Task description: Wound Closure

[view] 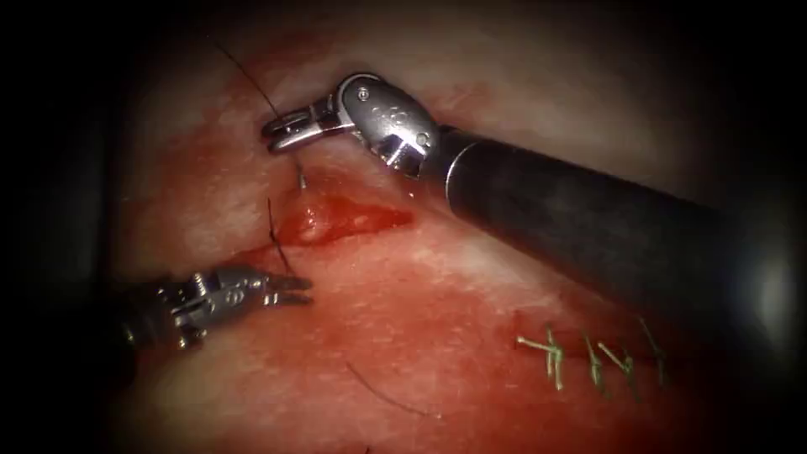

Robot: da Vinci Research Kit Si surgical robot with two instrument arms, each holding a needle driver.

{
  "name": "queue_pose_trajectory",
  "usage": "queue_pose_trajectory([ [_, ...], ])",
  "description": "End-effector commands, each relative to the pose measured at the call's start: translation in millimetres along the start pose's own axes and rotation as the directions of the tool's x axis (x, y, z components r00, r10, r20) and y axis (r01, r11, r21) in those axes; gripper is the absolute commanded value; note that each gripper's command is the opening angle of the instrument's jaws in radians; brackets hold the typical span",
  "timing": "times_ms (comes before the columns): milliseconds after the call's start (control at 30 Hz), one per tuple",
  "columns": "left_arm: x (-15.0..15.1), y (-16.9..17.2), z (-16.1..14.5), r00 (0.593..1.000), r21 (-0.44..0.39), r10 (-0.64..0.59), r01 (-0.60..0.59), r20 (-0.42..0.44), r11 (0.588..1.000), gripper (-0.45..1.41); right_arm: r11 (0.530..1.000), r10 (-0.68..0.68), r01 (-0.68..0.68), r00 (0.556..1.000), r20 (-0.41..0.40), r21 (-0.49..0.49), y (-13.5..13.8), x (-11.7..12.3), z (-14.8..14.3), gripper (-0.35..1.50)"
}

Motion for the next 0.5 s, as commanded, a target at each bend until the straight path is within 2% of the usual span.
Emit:
queue_pose_trajectory([
  [33, -0.1, -0.1, 0.8, 1.0, -0.002, 0.0, 0.0, -0.001, 1.0, -0.16, 1.0, 0.0, 0.0, 1.0, -0.002, 0.002, 0.8, -0.3, 0.8, -0.35],
  [200, -0.1, -0.1, 0.8, 1.0, -0.002, 0.0, 0.0, -0.001, 1.0, -0.16, 0.999, 0.048, -0.048, 0.999, -0.007, -0.002, 0.8, -0.2, 0.8, -0.35],
  [500, -0.1, -0.1, 0.8, 1.0, -0.003, 0.0, 0.0, -0.001, 1.0, -0.16, 0.969, 0.245, -0.245, 0.969, -0.03, -0.027, 1.4, -0.1, 0.6, -0.35],
])
